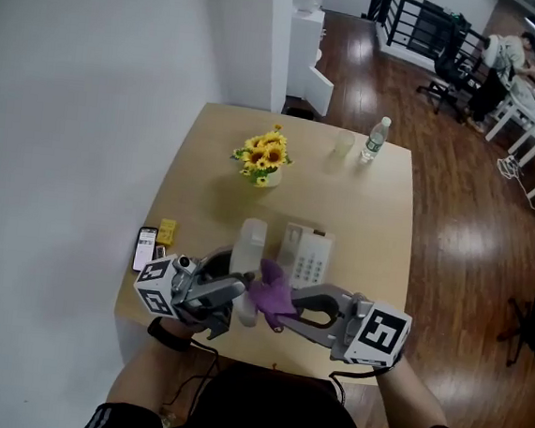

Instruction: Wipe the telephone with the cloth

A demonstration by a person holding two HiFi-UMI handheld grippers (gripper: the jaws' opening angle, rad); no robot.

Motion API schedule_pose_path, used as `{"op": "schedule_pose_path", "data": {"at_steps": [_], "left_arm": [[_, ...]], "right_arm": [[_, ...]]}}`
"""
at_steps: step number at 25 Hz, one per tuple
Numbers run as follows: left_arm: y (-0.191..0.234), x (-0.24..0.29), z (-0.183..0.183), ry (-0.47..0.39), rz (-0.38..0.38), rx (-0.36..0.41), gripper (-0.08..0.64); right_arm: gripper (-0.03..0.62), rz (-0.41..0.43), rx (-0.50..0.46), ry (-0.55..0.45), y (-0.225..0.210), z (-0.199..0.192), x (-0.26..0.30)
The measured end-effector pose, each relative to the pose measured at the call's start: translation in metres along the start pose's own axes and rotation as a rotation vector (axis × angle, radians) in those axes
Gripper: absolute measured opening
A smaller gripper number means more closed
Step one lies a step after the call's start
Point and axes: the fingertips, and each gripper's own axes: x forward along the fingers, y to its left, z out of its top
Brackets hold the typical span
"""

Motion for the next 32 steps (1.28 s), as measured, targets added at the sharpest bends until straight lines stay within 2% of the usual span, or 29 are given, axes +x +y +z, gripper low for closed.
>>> {"op": "schedule_pose_path", "data": {"at_steps": [7, 12, 17, 24, 27, 32], "left_arm": [[0.003, -0.010, 0.008, -0.089, 0.014, -0.022, 0.219], [0.000, -0.019, 0.018, -0.116, 0.007, -0.017, 0.219], [-0.007, -0.019, 0.015, -0.130, -0.015, -0.031, 0.219], [-0.002, -0.025, 0.014, -0.119, 0.024, -0.011, 0.219], [0.005, -0.029, 0.007, -0.074, 0.088, 0.021, 0.219], [0.038, -0.050, -0.029, 0.078, 0.320, 0.071, 0.219]], "right_arm": [[0.072, 0.027, 0.047, -0.029, 0.014, -0.004, 0.024], [0.072, 0.067, 0.061, 0.017, 0.027, -0.024, 0.027], [0.071, 0.028, 0.089, -0.078, 0.008, 0.003, 0.016], [0.071, 0.125, 0.108, 0.004, 0.031, -0.028, 0.035], [0.072, 0.104, 0.129, 0.036, 0.026, -0.045, 0.030], [0.072, -0.069, 0.177, 0.105, -0.045, -0.096, 0.015]]}}
